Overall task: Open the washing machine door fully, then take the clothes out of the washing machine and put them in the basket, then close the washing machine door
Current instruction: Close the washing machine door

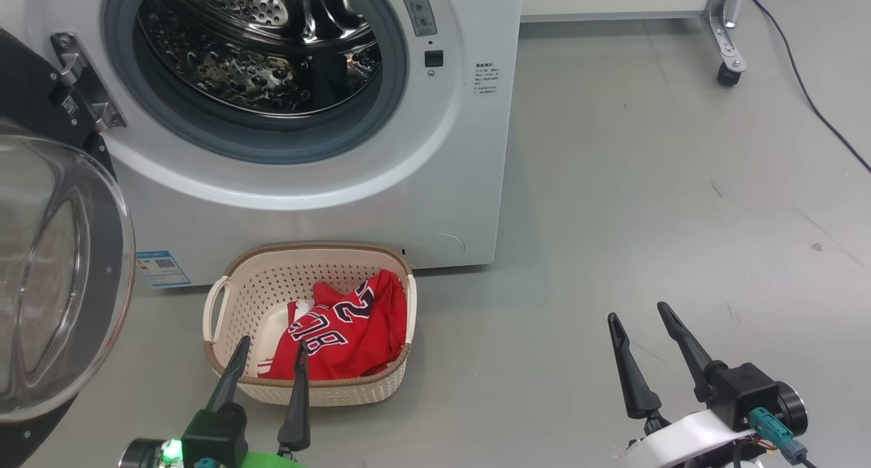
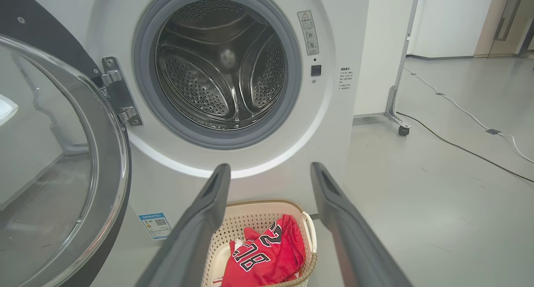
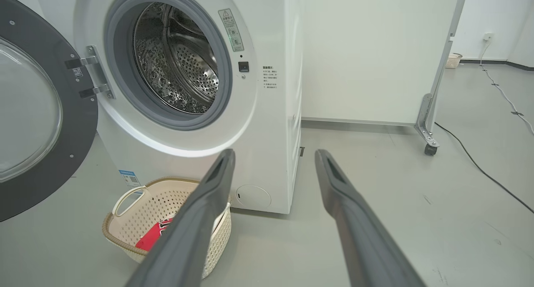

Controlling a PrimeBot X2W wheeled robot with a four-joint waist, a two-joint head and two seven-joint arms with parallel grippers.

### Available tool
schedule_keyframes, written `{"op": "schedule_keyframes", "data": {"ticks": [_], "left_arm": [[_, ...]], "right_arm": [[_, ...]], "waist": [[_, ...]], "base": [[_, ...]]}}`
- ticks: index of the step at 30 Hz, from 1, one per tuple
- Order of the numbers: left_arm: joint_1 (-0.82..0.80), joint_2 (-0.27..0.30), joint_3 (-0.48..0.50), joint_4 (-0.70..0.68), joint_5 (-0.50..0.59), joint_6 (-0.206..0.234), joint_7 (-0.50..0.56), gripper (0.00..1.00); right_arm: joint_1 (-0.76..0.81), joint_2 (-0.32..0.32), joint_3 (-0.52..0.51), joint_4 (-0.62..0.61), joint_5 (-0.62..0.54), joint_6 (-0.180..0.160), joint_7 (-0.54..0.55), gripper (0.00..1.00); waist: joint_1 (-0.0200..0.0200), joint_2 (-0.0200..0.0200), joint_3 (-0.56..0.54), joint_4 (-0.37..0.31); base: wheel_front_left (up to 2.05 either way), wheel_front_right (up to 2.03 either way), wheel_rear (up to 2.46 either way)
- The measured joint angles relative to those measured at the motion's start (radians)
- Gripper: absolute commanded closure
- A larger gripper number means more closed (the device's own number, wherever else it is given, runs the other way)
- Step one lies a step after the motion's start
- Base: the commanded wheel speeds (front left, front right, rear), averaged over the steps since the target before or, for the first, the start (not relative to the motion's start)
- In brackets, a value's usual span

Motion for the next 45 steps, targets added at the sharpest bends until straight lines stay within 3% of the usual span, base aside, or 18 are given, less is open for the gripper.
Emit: {"op": "schedule_keyframes", "data": {"ticks": [13,38,45], "left_arm": [[0.0,0.0,0.049,0.0,0.006,0.0,0.0,0.0],[0.0,0.0,0.078,0.012,-0.031,0.001,-0.005,0.0],[0.001,0.001,0.101,0.017,-0.04,0.001,-0.011,0.0]], "right_arm": [[0.009,0.001,-0.01,-0.017,0.0,-0.001,0.0,0.0],[0.01,-0.012,-0.014,-0.029,-0.018,-0.001,0.0,0.0],[0.009,-0.011,0.007,-0.026,-0.025,0.002,0.0,0.0]], "waist": [[0.0,0.0,0.007,0.101],[0.0,0.0,0.039,0.365],[0.0,0.0,0.041,0.406]], "base": [[0.0,0.0,0.0],[0.0,0.0,0.0],[0.0,0.0,0.0]]}}
